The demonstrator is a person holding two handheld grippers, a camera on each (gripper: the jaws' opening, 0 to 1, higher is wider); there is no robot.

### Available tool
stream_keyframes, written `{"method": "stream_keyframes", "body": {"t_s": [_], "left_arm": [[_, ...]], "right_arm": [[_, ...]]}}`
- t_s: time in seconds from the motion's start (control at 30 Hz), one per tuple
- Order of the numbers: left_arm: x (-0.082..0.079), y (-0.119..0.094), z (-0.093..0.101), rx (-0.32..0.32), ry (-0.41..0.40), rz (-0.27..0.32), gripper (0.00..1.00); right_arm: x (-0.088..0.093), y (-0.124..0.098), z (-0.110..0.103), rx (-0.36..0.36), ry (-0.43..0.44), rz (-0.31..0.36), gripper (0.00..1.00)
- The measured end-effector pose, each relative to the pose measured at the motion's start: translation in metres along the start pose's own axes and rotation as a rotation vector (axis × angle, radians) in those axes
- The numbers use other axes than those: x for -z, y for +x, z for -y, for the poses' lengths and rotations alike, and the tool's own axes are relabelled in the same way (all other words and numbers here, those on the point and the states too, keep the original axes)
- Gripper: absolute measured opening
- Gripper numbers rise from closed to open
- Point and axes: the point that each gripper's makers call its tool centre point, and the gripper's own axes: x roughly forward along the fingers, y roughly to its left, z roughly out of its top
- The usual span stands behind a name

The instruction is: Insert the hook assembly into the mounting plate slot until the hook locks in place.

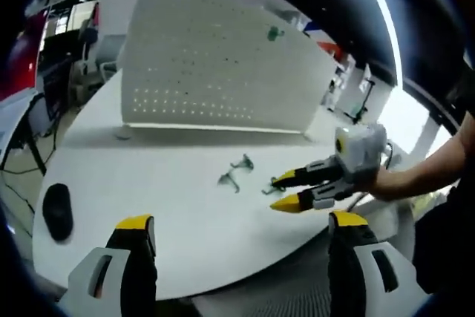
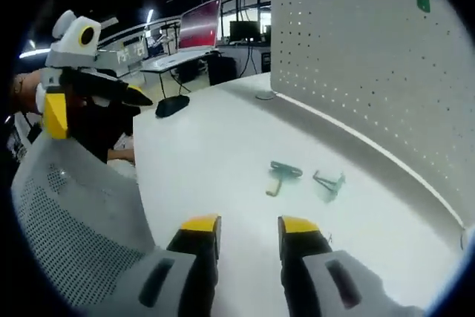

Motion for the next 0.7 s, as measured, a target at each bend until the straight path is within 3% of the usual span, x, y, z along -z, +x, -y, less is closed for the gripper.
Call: {"method": "stream_keyframes", "body": {"t_s": [0.27,0.7], "left_arm": [[-0.001,-0.003,-0.008,-0.023,-0.005,0.003,0.98],[0.0,-0.005,-0.015,-0.034,-0.031,0.009,0.96]], "right_arm": [[-0.01,0.026,0.014,0.034,0.099,-0.005,0.25],[-0.017,0.06,0.026,0.111,0.117,-0.054,0.16]]}}
